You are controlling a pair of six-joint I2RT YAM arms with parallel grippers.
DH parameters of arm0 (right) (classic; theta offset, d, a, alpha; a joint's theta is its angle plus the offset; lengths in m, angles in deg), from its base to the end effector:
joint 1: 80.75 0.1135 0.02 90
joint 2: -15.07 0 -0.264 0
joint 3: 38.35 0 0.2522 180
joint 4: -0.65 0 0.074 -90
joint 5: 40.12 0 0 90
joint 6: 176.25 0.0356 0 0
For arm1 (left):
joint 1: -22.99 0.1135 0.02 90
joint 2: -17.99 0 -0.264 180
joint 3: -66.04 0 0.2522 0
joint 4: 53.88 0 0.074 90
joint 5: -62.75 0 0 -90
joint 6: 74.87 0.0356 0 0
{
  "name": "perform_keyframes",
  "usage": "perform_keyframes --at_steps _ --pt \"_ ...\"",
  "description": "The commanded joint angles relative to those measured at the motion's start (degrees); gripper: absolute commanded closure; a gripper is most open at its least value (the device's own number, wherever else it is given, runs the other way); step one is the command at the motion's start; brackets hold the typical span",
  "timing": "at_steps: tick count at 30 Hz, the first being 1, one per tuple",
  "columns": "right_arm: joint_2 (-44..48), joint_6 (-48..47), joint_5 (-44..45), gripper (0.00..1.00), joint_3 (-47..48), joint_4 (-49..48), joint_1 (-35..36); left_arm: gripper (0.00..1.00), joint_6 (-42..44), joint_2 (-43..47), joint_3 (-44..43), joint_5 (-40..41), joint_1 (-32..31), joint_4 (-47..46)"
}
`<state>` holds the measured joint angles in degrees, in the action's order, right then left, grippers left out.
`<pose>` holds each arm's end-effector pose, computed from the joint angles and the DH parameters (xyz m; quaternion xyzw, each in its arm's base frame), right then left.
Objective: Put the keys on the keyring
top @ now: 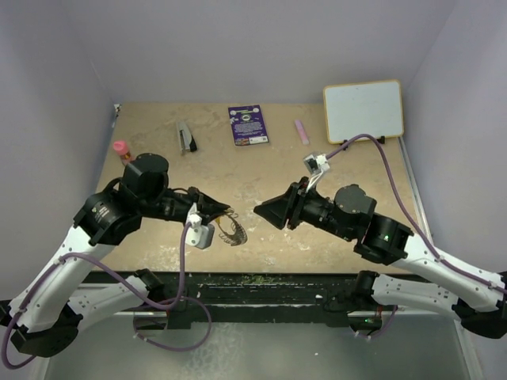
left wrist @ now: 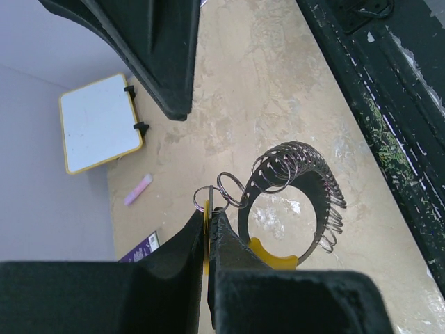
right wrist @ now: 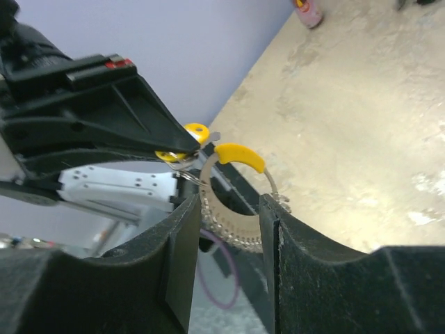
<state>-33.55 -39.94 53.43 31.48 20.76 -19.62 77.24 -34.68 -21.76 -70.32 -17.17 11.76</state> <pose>0.0937 0.1654 0.4049 -0.0683 0.6970 0.5624 0.4397 0.1007 -0.1168 0.4178 0.7431 0.3650 -0.2250 0.5137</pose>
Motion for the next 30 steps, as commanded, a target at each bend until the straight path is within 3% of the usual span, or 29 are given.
perform_keyframes --at_steps 1,10,17,30 --pt "0.09 -14.85 -3.02 0.57 -2.66 -8.43 -0.05 0.97 1.14 -0.29 -1.31 -2.19 0.03 -2.47" --pt "-3.19 -26.45 -13.06 0.52 -3.39 -18.07 -0.05 0.97 3.23 -3.09 -3.24 -6.42 0.07 0.96" --pt "-6.15 -28.99 -18.65 0.6 -1.1 -16.42 0.0 0.97 4.07 -3.56 -4.8 -5.7 0.08 1.9" --pt "-7.22 -30.12 -19.52 0.69 -1.74 -19.17 0.13 0.97 4.02 -4.18 -5.77 -8.19 0.08 3.38"
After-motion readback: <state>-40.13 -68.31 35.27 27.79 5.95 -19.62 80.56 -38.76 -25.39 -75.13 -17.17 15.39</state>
